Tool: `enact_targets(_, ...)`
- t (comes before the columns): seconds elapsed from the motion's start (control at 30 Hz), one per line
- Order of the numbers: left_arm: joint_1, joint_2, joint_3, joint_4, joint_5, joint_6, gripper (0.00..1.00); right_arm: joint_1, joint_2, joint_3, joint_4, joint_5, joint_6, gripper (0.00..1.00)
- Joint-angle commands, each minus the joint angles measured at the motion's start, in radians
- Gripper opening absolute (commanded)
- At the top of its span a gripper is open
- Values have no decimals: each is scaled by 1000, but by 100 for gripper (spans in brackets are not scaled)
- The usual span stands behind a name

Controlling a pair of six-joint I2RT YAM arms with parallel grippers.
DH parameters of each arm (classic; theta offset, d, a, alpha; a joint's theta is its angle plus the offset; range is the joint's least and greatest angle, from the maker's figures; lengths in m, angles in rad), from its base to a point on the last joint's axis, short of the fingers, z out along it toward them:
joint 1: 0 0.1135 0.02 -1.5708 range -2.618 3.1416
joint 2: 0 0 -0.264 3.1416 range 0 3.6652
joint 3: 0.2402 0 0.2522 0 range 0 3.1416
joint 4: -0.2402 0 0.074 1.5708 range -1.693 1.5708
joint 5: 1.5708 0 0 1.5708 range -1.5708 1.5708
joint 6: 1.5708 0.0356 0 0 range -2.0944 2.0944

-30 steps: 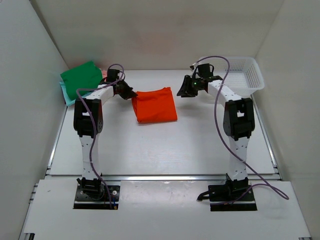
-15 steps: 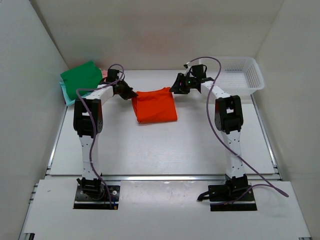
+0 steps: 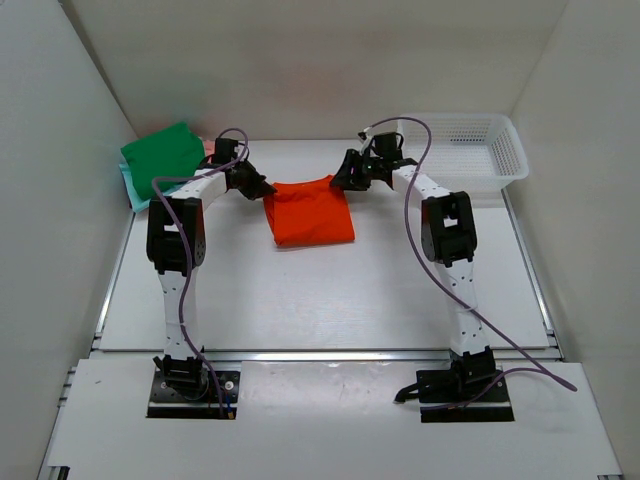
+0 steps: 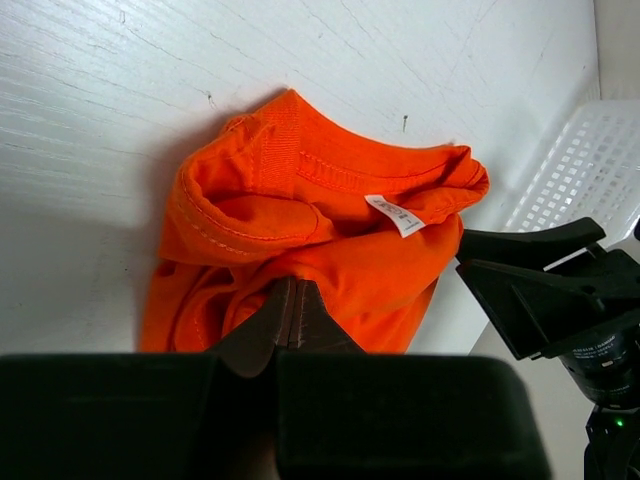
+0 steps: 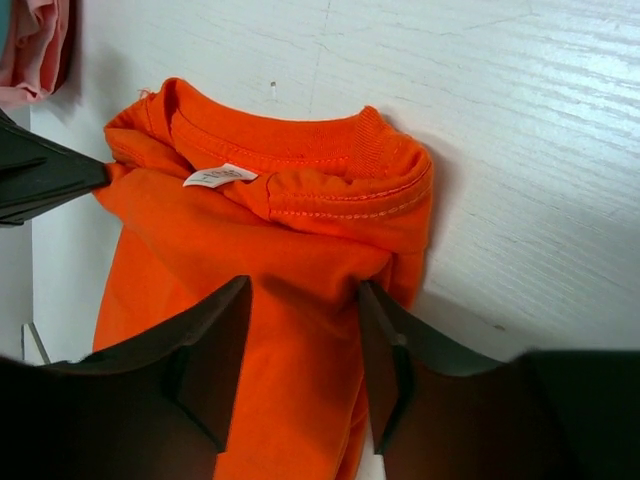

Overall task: Fold and stack the t-shirts
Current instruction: Fold the long partially folded tshirt into a neat square

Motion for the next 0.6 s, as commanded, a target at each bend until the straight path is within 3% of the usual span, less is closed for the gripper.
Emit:
enact_targets(0.0, -5, -104, -13, 0, 24, 11, 0, -1, 3, 36, 38, 26, -7, 42)
enact_targets(0.1, -2, -110, -27, 8, 28, 12, 0, -12, 18, 46, 23, -1, 13, 33)
enact_targets(0.23, 1, -120, -42, 15, 33, 13, 0, -13, 1, 61, -62, 93, -42, 42)
enact_targets(0.37, 3, -131, -70, 29, 39, 2, 0, -26, -23, -26, 18, 73, -16, 41)
enact_targets(0.47, 3, -139, -82, 29, 39, 4, 0, -21, -8, 13, 17, 33, -13, 41)
enact_targets(0.57, 6, -140, -98, 37, 39, 4, 0, -10, 29, 58, 10, -19, -20, 29)
